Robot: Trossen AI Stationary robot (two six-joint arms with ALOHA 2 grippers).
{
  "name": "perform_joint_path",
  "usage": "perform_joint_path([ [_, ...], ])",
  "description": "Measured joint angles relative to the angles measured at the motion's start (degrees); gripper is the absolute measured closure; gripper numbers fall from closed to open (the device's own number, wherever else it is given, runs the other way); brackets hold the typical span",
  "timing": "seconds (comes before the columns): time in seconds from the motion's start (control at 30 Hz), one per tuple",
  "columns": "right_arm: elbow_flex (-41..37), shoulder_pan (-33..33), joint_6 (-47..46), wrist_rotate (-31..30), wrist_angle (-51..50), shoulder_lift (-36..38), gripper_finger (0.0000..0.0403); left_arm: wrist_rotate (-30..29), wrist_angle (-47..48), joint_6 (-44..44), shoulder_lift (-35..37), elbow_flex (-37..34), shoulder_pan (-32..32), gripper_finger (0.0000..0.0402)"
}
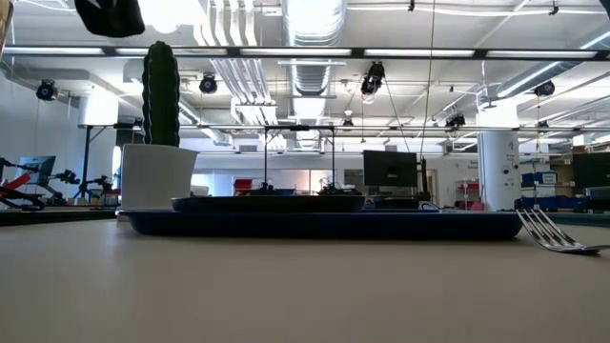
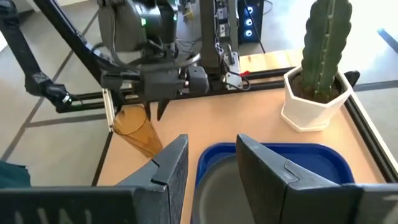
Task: Pick and place plate/cup/fork/spoon on tray
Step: Put the orange cup on the blue tray to the top left of the black plate
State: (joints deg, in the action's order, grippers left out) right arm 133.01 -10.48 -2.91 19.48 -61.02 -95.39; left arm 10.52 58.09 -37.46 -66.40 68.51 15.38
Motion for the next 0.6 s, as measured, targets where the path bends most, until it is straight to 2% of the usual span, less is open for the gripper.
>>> perform_joint_path([
  [0.13, 0.0, 0.0, 0.54, 0.37, -0.2, 0.11, 0.028, 1.41, 0.04, -3.83, -0.18, 0.35, 0.07, 0.0283],
  [0.23, 0.0, 0.0, 0.75, 0.47, -0.55, 0.46, 0.028, 9.44, 0.55, -5.98, -0.25, -0.29, 0.11, 0.0255],
  [0.37, 0.0, -0.02, 1.36, 0.47, -0.99, 1.38, 0.028, 16.51, 3.03, -11.79, -0.79, -1.23, 0.12, 0.0246],
  [0.6, 0.0, -0.02, 2.11, 0.48, -1.28, 3.15, 0.028, 13.74, 10.17, -10.16, -3.44, -1.27, 0.17, 0.0245],
])
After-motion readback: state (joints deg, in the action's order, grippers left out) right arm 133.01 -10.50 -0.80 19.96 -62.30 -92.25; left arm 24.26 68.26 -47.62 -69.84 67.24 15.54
